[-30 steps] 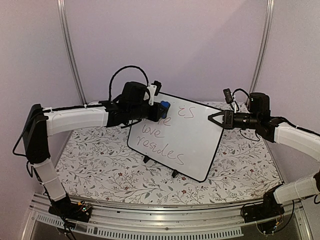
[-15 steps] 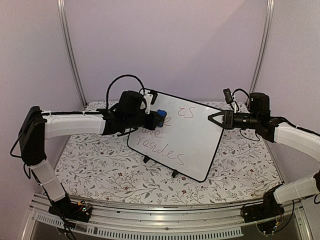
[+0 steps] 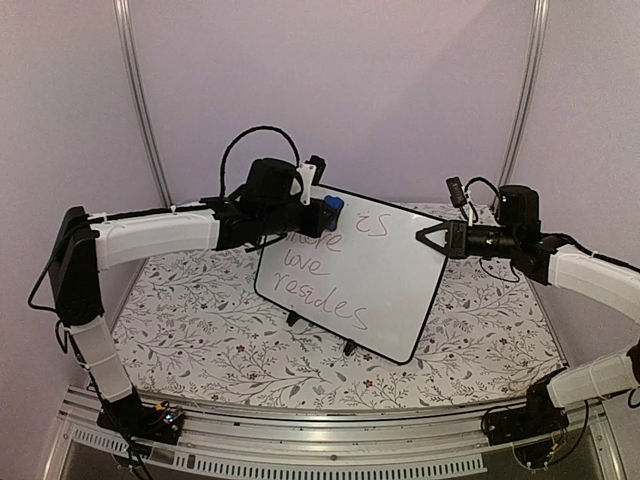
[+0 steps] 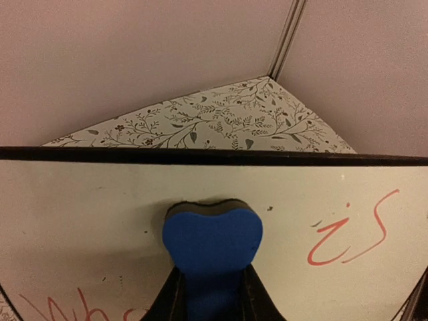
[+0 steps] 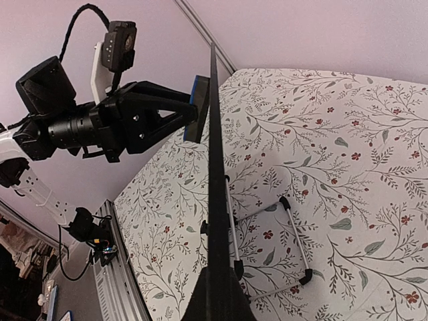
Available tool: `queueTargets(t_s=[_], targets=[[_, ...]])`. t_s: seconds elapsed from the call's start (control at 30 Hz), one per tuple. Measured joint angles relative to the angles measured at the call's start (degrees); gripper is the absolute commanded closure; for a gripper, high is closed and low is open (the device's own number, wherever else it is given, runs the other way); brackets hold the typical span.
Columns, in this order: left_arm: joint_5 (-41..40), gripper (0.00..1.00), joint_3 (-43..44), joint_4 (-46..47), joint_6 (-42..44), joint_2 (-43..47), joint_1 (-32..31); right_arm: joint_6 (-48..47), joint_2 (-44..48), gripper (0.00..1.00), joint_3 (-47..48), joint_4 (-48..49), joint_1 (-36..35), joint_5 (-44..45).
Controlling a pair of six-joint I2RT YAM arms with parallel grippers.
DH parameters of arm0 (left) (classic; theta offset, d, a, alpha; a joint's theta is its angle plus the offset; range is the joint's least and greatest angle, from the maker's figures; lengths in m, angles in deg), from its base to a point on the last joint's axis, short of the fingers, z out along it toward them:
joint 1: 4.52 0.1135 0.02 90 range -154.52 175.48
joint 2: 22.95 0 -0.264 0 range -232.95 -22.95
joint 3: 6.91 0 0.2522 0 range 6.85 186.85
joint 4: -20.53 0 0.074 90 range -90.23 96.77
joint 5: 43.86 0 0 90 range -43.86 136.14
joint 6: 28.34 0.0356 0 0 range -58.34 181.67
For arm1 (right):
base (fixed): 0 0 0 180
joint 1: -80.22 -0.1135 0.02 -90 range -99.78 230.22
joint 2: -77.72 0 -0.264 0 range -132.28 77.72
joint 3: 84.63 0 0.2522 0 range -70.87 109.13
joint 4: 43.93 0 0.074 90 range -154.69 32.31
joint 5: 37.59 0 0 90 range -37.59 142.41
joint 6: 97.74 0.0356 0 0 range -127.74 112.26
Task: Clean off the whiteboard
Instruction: Erase the whiteboard from the whiteboard stand.
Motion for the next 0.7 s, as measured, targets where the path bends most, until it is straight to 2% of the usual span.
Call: queueTargets(t_s=[0.37,0.7], targets=[[0.8,1.0,1.9,0.7,0.3,-1.3,-0.5,0.3,0.0,1.0,0.0,0.0,0.0,0.1],[1.5,1.0,1.7,1.6,0.0,-1.7,-3.7,-0.1,0.0,1.0,0.0,0.0,0.0,0.0]])
